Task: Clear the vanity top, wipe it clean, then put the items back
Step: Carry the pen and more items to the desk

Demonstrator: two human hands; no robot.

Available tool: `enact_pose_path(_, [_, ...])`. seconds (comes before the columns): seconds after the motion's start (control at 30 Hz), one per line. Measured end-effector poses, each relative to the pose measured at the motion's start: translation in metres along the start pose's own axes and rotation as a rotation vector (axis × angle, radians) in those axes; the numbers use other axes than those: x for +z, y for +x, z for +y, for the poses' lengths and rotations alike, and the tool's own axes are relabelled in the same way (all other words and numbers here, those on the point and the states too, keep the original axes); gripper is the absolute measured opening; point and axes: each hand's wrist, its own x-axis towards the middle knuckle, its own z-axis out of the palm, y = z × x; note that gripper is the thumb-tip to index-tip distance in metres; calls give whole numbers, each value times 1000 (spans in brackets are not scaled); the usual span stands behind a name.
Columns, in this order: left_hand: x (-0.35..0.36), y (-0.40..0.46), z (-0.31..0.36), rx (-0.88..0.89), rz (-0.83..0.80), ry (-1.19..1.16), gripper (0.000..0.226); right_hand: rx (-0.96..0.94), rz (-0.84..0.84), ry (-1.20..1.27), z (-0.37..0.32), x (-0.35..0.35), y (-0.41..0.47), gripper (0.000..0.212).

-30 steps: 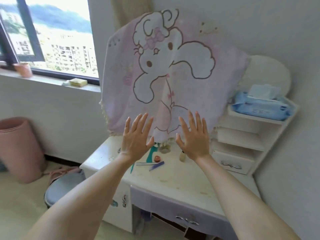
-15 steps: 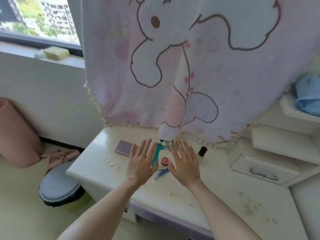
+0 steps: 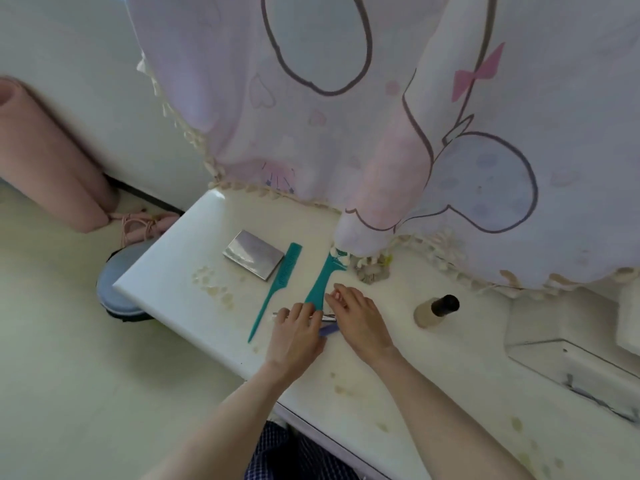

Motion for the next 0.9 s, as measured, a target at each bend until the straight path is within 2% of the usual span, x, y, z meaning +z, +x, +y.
enact_pose_path(0.13, [3,11,0,-8,12,30,28,-40,49,14,11,-1,9,45])
enact_pose_path(0.33, [-1,18,2,8,-81,57,27,-73,149,5,23,1,8,33])
enact_pose_path(0.6, [-9,24,7,30,-148,109,33,35,320,62,29,-11,5,12])
enact_pose_path(0.67, [-10,22,7,49,-151,135,34,75,335,99,29,-15,6,18])
enact_pose_path(0.8, [-17,26,7,24,-128,105,38,90,343,156,29,-28,4,11])
enact_pose_path(0.9, [-29,28,5,-15,-185,63,23,132,329,174,26,-34,5,8])
